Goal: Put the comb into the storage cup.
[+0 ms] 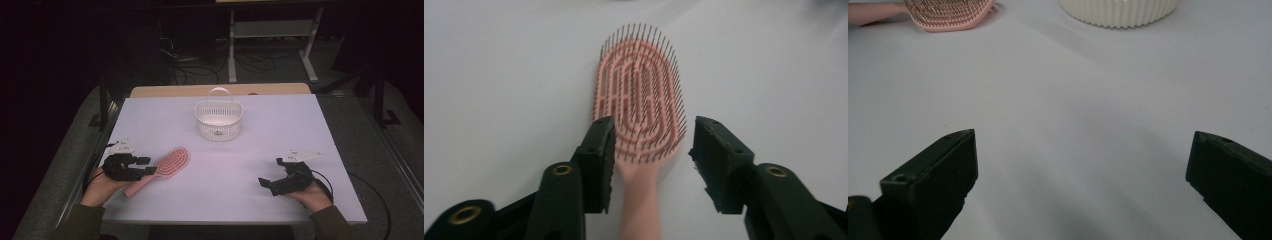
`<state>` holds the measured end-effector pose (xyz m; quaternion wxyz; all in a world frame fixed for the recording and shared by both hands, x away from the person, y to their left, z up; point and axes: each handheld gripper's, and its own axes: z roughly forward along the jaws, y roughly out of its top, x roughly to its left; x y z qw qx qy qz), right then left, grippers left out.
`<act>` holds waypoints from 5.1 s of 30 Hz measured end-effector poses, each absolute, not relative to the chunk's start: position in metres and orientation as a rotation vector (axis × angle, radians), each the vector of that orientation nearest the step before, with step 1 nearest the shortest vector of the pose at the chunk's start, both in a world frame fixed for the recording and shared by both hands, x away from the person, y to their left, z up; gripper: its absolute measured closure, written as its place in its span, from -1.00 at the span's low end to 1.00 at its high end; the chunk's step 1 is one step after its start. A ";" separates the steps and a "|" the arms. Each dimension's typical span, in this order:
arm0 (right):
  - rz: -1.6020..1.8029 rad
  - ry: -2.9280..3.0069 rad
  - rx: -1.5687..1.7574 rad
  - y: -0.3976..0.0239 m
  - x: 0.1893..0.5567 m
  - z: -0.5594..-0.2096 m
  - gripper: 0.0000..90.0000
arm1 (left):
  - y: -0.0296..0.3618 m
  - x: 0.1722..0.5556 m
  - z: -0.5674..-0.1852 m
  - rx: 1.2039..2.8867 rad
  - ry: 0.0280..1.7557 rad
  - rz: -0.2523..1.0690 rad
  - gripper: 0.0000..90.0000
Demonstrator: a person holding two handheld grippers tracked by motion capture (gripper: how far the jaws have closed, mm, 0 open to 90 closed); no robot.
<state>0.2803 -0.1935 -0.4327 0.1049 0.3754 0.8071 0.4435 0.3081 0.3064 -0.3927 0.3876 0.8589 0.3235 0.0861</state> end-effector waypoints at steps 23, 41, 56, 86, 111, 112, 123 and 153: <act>1.311 2.379 1.111 -0.194 0.280 -0.433 -1.00 | 0.262 0.310 -0.403 2.090 0.698 0.204 -0.97; 1.307 2.378 1.115 -0.194 0.280 -0.433 -1.00 | 0.260 0.315 -0.398 2.071 0.690 0.204 -1.00; 1.311 2.368 1.119 -0.195 0.280 -0.433 -1.00 | 0.272 0.331 -0.388 2.039 0.722 0.271 -1.00; 1.307 2.379 1.106 -0.194 0.280 -0.434 -1.00 | 0.305 0.330 -0.393 2.108 0.799 0.317 -1.00; 1.309 2.375 1.112 -0.194 0.281 -0.434 -1.00 | 0.303 0.323 -0.398 2.215 0.848 0.292 -1.00; 1.308 2.377 1.109 -0.194 0.281 -0.434 -1.00 | 0.303 0.323 -0.399 2.228 0.852 0.293 -1.00; 1.311 2.373 1.111 -0.195 0.280 -0.433 -1.00 | 0.302 0.321 -0.403 2.271 0.861 0.280 -1.00; 1.308 2.372 1.109 -0.195 0.280 -0.433 -1.00 | 0.303 0.317 -0.410 2.351 0.894 0.264 -0.67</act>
